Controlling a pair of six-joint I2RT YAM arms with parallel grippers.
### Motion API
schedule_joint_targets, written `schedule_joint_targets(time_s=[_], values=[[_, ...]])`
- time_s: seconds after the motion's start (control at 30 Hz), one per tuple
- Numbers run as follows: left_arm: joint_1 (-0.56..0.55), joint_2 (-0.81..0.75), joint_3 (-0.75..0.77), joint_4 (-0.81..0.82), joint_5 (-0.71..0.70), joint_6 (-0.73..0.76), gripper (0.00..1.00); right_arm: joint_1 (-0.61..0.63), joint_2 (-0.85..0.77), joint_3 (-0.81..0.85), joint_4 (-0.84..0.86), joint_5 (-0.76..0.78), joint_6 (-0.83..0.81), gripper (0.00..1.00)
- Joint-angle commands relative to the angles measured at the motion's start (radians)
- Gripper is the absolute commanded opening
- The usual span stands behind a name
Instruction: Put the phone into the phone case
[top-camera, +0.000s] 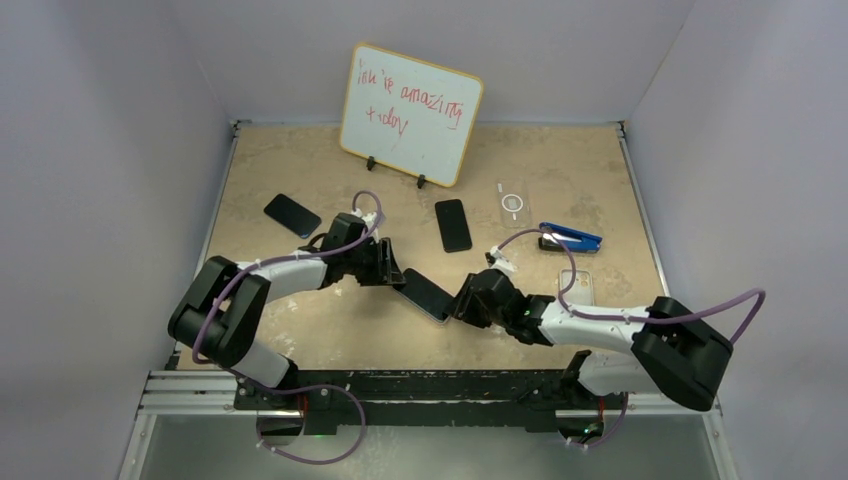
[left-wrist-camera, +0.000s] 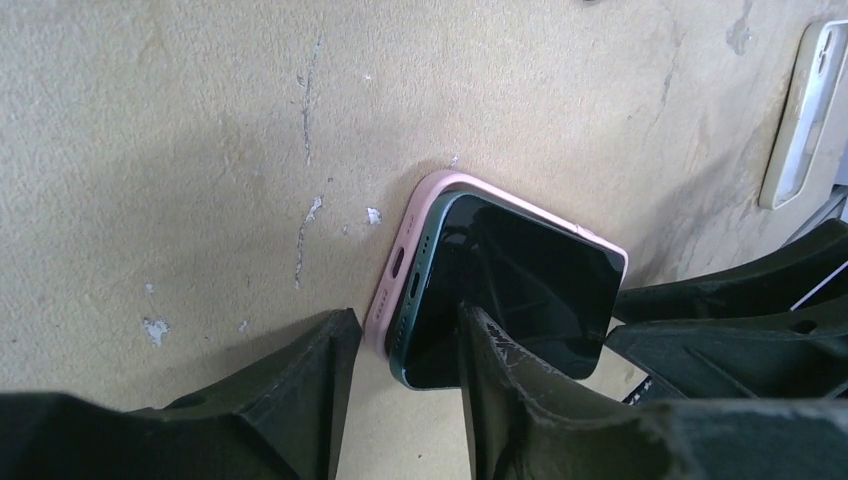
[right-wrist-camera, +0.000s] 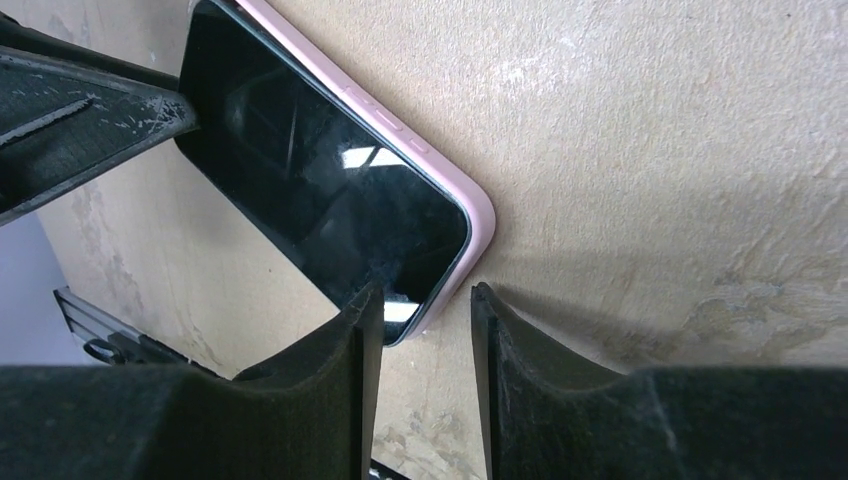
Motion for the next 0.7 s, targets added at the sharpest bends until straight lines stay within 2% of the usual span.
schedule_joint_targets(time_s=[0.0,0.13,0.23,0.43,0.67], values=[[-0.006,-0.028,0.041,-0.105,-0.027,0.011,0.46,0.001,-0.057,0.017,-0.069,0.034,-0.033,0.42],[-0.006,-0.044,0.060,-0.167,-0.034,0.013,0.48,0.001,-0.100,0.055,-0.117,0.024,-0.153,0.51],[-0.006,-0.068,0.067,-0.216,-0.050,0.011,0.50,-0.040,-0.084,0.102,-0.119,-0.071,-0.285,0.59],[-0.006,-0.123,0.038,-0.237,-0.014,-0.022,0.54,-0.163,0.002,0.187,-0.074,-0.264,-0.457,0.60],[-0.008,-0.155,-0.052,-0.090,0.088,-0.114,0.52,-0.240,0.130,0.292,-0.078,-0.378,-0.604,0.56]])
